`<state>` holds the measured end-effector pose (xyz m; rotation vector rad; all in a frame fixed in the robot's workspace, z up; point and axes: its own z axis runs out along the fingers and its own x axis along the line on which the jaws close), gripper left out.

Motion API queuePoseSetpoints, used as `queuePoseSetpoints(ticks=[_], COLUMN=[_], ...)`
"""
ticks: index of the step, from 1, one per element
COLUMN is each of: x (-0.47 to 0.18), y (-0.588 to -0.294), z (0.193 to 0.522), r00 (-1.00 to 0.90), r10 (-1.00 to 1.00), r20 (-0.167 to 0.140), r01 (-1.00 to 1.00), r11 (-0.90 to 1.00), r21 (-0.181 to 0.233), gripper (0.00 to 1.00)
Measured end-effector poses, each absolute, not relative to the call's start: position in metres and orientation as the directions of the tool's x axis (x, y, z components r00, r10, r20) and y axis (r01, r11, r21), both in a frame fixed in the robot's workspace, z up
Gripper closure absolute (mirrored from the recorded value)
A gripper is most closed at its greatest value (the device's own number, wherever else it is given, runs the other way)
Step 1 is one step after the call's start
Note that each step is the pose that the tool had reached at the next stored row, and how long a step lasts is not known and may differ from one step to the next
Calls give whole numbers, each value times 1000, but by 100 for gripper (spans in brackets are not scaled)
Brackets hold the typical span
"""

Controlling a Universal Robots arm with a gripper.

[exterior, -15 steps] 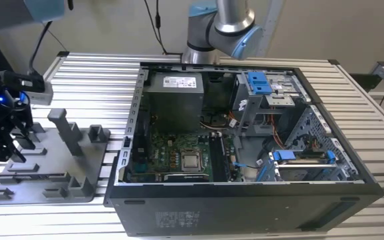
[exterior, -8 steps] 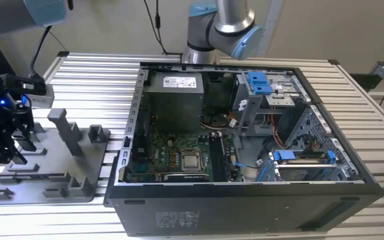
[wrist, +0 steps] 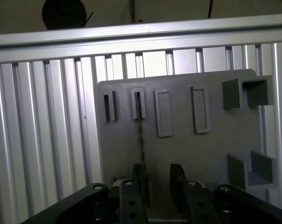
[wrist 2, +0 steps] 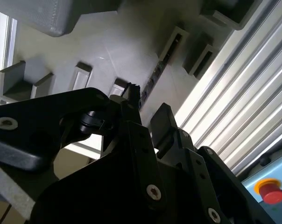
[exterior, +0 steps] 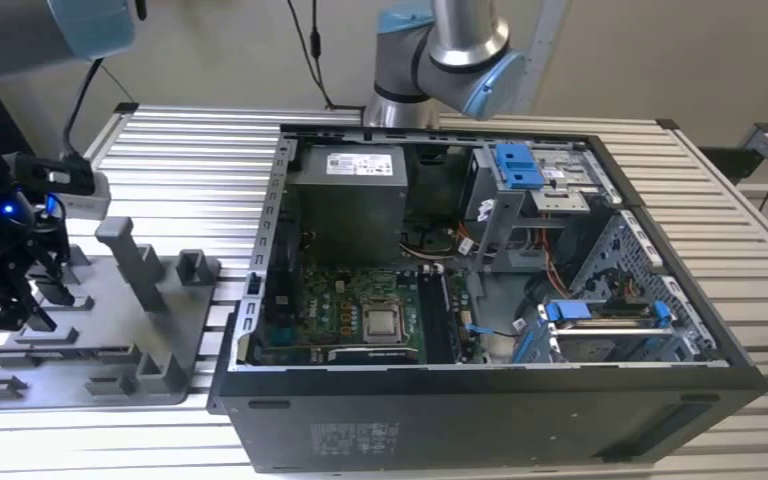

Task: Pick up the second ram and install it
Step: 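Pick up the second ram and move it above second insertion slot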

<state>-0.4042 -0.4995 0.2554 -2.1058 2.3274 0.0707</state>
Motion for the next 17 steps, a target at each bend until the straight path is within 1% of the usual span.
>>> queuePoseSetpoints(ticks=[17], x=[-404], y=[-503], z=[239], r00=[-93], r10=[-995], r20=[-32], r01=[-995], r11=[92], r21=[32], gripper=[62])
